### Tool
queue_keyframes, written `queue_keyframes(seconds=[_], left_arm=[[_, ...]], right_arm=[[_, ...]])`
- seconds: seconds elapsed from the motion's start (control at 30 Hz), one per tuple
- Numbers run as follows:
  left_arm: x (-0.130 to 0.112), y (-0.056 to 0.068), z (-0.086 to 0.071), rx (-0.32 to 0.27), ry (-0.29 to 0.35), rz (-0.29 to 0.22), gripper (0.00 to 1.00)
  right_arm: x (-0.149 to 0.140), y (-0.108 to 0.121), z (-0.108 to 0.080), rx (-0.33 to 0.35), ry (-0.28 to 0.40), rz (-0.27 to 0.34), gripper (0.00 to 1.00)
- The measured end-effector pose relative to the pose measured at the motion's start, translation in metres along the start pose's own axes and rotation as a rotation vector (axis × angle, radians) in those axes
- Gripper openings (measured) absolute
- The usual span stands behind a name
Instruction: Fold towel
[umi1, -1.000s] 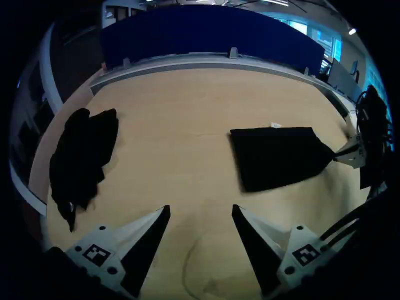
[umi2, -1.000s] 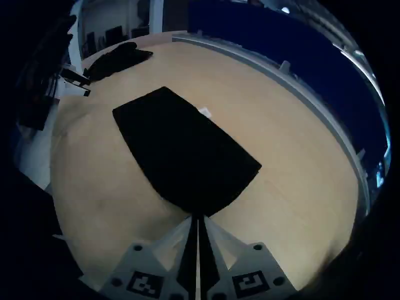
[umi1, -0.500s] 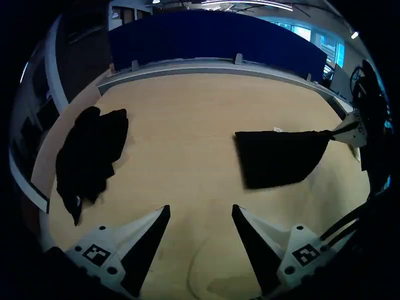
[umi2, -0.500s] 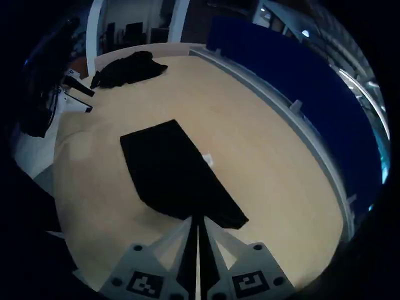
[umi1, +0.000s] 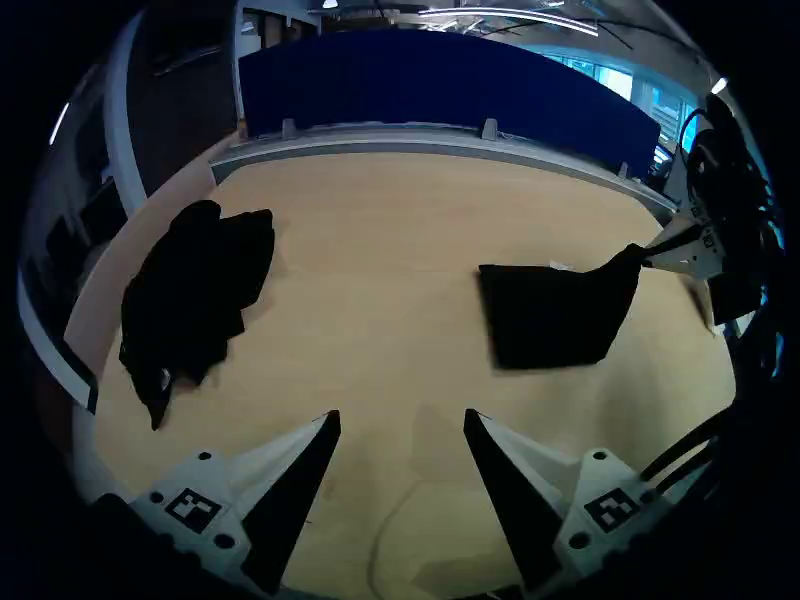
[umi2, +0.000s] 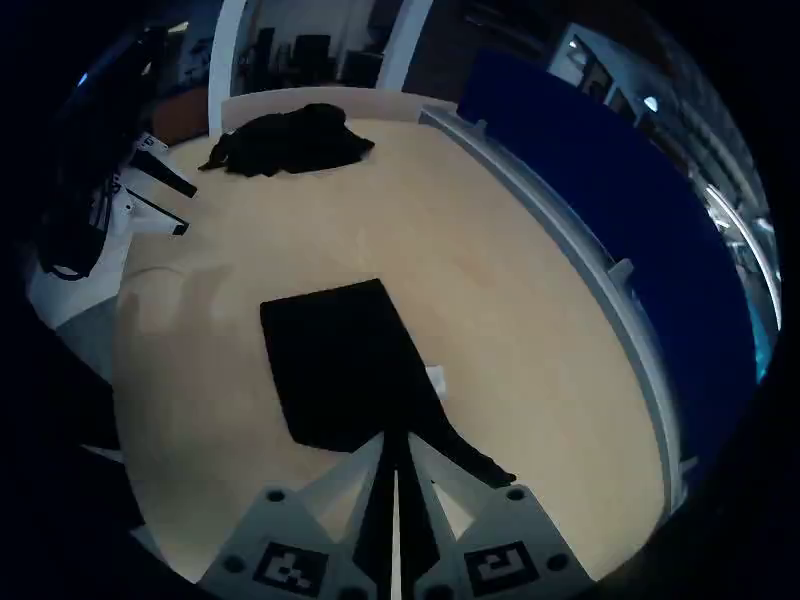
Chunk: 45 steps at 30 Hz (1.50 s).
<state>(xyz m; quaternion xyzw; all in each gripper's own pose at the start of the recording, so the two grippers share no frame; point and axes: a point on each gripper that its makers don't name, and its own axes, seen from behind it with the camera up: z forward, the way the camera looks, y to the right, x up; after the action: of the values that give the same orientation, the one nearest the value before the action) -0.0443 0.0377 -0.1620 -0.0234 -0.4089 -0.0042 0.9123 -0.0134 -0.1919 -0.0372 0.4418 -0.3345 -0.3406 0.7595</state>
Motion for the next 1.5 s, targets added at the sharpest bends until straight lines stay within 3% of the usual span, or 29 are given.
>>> queue_keyframes(seconds=[0.33, 0.67, 0.97, 1.23, 1.33, 1.5], left_arm=[[-0.003, -0.010, -0.014, 0.020, 0.028, -0.026, 0.91], [-0.013, -0.023, -0.029, 0.043, 0.047, -0.081, 0.91], [-0.025, -0.031, -0.032, 0.056, 0.045, -0.108, 0.91], [-0.029, -0.031, -0.036, 0.054, 0.047, -0.112, 0.91], [-0.028, -0.031, -0.038, 0.051, 0.050, -0.113, 0.91], [-0.028, -0.031, -0.042, 0.048, 0.053, -0.115, 0.91]], right_arm=[[0.048, -0.030, 0.026, 0.069, 0.009, -0.111, 0.03], [0.077, -0.080, 0.076, 0.172, -0.014, -0.207, 0.03], [0.075, -0.113, 0.119, 0.233, -0.045, -0.205, 0.03], [0.075, -0.117, 0.122, 0.225, -0.046, -0.204, 0.04], [0.075, -0.118, 0.121, 0.223, -0.047, -0.205, 0.09], [0.078, -0.120, 0.118, 0.230, -0.037, -0.201, 0.33]])
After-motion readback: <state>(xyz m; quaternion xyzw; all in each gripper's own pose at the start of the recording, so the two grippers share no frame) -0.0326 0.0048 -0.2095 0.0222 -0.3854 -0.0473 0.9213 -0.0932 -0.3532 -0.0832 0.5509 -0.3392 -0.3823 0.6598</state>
